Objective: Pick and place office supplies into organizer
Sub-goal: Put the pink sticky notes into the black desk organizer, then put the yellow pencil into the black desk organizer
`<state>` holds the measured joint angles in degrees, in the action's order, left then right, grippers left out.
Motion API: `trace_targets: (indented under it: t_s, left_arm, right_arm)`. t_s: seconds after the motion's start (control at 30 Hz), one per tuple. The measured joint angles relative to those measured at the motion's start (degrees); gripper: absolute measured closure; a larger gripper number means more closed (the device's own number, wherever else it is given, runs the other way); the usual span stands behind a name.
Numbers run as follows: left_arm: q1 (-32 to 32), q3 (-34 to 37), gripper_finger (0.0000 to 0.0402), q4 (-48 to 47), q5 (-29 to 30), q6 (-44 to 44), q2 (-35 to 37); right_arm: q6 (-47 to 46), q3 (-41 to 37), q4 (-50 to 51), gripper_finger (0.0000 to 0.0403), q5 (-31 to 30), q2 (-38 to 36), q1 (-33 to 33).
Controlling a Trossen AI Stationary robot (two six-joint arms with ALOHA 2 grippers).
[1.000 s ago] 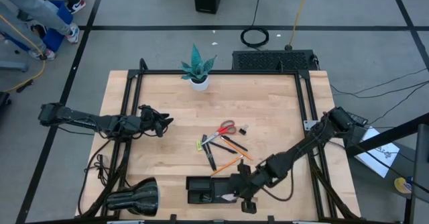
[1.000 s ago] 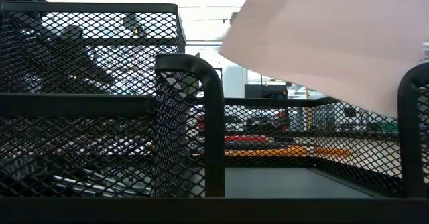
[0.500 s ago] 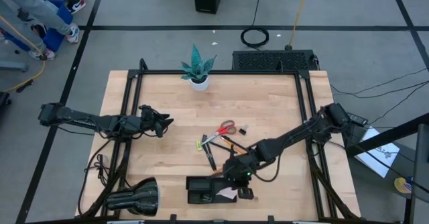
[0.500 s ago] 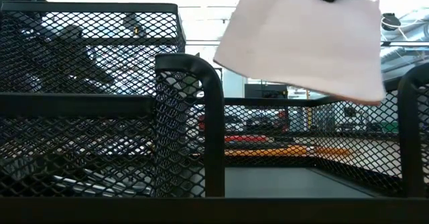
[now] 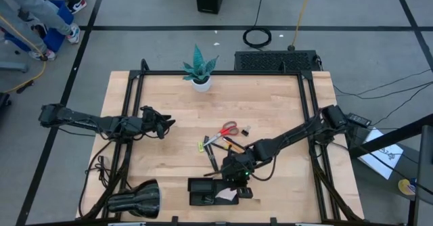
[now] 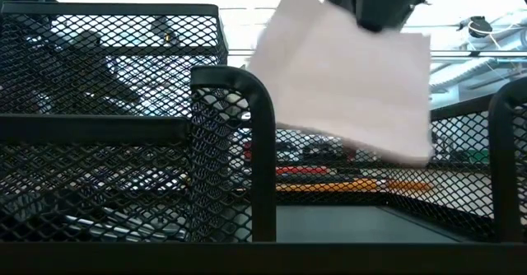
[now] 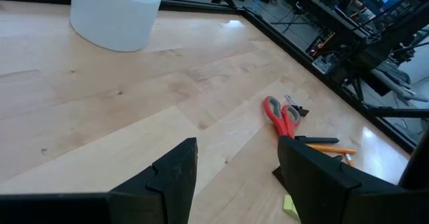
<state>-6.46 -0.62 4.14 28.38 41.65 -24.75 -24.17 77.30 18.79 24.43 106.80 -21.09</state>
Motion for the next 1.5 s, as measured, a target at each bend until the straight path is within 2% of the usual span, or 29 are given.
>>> trace_targets:
  t_s: [0.27, 0.4, 0.57, 0.8, 1.03, 1.17, 1.33, 1.5]
  left_arm:
    - [0.00, 0.00, 0.0190, -0.04, -0.09, 0.09, 0.00]
    - [0.00, 0.00, 0.0190, -0.04, -0.20, 0.10, 0.00]
    - [0.00, 0.00, 0.0190, -0.06, -0.35, -0.42, 0.00]
    - [0.00, 0.00, 0.0190, -0.11, -0.45, 0.04, 0.00]
    - [-0.01, 0.00, 0.0190, -0.20, -0.51, 0.04, -0.06]
    - [0.00, 0.00, 0.0190, -0.15, -0.48, 0.07, -0.46]
    - [-0.02, 0.00, 0.0190, -0.13, -0.48, 0.27, -0.74]
    - [0.00, 0.00, 0.0190, -0.13, -0.48, 0.61, -0.74]
  right_arm:
    - [1.91, -0.04, -1.18, 0.0401, 5.77, 4.10, 0.72]
    - [2.83, -0.04, -1.95, 0.0381, 8.74, 5.94, 0.99]
    - [4.22, -0.09, -4.84, 0.0330, 8.60, 5.67, 0.88]
    - [6.33, -0.04, -6.89, 0.0252, 4.96, 5.02, 0.94]
    - [9.17, -0.04, -2.54, 0.0222, 0.39, 1.61, 0.07]
    - [11.52, -0.04, 1.65, 0.0221, -5.00, -2.85, -0.07]
    - [14.05, 0.00, 10.73, 0.0225, -20.15, -8.60, -1.63]
    - [13.02, 0.00, 15.79, 0.0231, -36.17, -10.91, -3.54]
